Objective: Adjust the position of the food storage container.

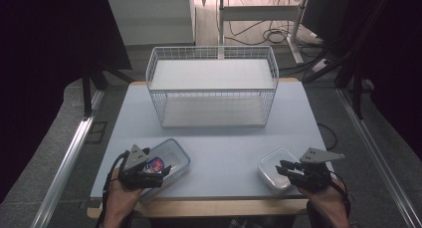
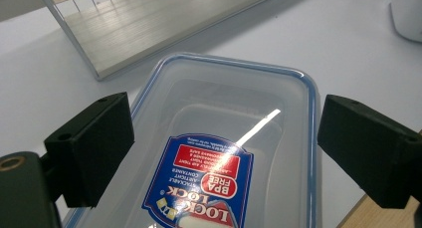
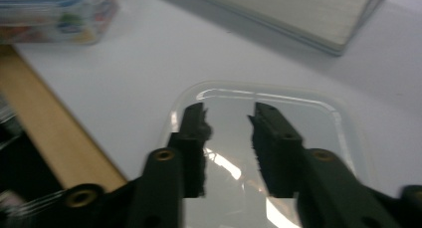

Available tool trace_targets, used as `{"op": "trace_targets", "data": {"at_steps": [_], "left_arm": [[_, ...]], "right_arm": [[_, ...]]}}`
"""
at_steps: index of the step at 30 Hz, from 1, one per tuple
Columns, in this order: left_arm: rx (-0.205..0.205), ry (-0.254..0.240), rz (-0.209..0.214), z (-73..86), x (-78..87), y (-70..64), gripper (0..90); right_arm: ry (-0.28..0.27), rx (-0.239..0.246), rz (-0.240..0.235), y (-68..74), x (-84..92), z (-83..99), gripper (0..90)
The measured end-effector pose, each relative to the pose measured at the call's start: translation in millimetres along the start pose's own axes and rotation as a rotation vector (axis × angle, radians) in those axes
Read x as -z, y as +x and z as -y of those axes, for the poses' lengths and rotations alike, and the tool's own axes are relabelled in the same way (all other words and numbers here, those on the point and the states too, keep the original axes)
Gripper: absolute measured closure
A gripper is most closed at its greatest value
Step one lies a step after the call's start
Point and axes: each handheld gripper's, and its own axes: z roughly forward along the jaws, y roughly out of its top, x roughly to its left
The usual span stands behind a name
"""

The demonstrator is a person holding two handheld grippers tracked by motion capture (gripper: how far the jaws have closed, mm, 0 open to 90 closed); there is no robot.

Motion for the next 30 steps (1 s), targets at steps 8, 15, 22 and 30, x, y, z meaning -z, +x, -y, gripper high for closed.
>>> {"op": "trace_targets", "data": {"at_steps": [8,15,22,30], "left_arm": [[-0.007,0.013,-0.022,1.5,-1.0,0.8,8.1],[0.004,0.015,-0.037,2.7,-0.9,3.0,8.1],[0.005,0.019,-0.036,2.8,-1.8,3.0,8.2],[0.008,0.029,-0.027,4.5,-4.5,4.5,8.3]], "right_arm": [[0.013,0.055,-0.057,16.0,10.4,10.6,89.4],[0.058,0.056,-0.096,19.0,14.5,29.8,89.4],[0.074,0.056,-0.094,15.5,9.6,35.6,89.5],[0.057,0.065,-0.07,9.6,-9.6,24.3,89.6]]}}
